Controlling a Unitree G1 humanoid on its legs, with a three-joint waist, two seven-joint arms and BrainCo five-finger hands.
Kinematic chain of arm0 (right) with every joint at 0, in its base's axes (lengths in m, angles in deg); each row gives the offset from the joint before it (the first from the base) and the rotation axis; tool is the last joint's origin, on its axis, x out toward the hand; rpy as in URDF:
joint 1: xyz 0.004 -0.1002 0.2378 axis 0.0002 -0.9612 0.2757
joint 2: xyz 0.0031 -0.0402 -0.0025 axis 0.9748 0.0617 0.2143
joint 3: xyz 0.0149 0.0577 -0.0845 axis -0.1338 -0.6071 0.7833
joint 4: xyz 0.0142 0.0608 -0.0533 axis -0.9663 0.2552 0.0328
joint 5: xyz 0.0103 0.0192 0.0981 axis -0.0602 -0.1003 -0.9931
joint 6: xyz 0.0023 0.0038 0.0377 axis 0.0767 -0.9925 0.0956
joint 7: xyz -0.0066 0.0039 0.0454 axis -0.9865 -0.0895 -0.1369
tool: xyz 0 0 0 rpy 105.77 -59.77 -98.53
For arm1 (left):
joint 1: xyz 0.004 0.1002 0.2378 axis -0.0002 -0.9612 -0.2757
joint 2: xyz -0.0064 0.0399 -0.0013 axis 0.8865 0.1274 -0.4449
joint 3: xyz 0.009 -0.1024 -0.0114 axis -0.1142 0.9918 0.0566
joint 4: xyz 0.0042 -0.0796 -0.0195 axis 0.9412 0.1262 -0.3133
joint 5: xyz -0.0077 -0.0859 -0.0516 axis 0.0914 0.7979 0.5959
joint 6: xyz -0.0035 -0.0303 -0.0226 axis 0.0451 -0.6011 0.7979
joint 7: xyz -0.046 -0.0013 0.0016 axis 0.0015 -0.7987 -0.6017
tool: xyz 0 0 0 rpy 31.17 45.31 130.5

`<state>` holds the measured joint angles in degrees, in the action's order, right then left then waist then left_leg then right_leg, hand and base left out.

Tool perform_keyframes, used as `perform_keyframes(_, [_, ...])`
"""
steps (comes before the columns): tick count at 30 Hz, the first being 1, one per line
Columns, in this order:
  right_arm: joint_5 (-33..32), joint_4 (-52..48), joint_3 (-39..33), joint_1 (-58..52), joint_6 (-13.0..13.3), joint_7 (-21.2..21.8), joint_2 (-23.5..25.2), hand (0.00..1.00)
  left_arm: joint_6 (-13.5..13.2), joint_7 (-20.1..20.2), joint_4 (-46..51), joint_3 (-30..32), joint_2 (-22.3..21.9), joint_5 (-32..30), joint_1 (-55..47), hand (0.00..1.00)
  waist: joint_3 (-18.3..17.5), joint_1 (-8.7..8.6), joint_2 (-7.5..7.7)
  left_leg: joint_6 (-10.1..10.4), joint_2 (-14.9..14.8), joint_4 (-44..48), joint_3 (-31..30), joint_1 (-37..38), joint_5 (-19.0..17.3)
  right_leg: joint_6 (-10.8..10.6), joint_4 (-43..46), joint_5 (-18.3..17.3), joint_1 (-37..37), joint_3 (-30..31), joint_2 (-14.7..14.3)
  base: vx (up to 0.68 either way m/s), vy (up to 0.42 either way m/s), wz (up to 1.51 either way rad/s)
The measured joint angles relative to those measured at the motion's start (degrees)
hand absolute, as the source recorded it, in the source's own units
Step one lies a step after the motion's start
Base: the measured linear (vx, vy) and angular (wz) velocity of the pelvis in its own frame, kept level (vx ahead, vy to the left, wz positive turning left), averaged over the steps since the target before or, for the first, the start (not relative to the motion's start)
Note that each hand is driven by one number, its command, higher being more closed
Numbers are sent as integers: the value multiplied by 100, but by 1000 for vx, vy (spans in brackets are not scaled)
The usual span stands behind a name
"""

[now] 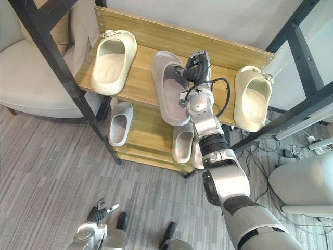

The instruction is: Organize the slippers on the shoe rack

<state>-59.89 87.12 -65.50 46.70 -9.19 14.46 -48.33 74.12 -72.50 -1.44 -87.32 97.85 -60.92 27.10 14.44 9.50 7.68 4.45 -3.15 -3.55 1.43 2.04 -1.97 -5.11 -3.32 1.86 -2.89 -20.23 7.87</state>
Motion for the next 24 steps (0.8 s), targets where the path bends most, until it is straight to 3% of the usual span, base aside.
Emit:
perform_keyframes(4, [-65,-172,-13,-115,30,-58,-16,100,6,0,0,1,0,-1,0,0,0,-8,1,0,0,-13,10,9,0,0,0,0,1,4,1,0,0,0])
perform_keyframes(11, [-285,-1509,-136,-1046,138,-217,15,100,23,0,4,5,0,-14,-7,0,1,-52,1,1,3,-16,20,36,-1,-1,1,0,-23,-2,18,20,2,0])
perform_keyframes(24, [-447,-3302,-148,-3029,355,-272,677,100,130,110,19,8,-11,-353,-87,0,-38,-305,-75,-31,36,89,126,213,-80,-87,18,-59,-186,103,101,-4,2,-4])
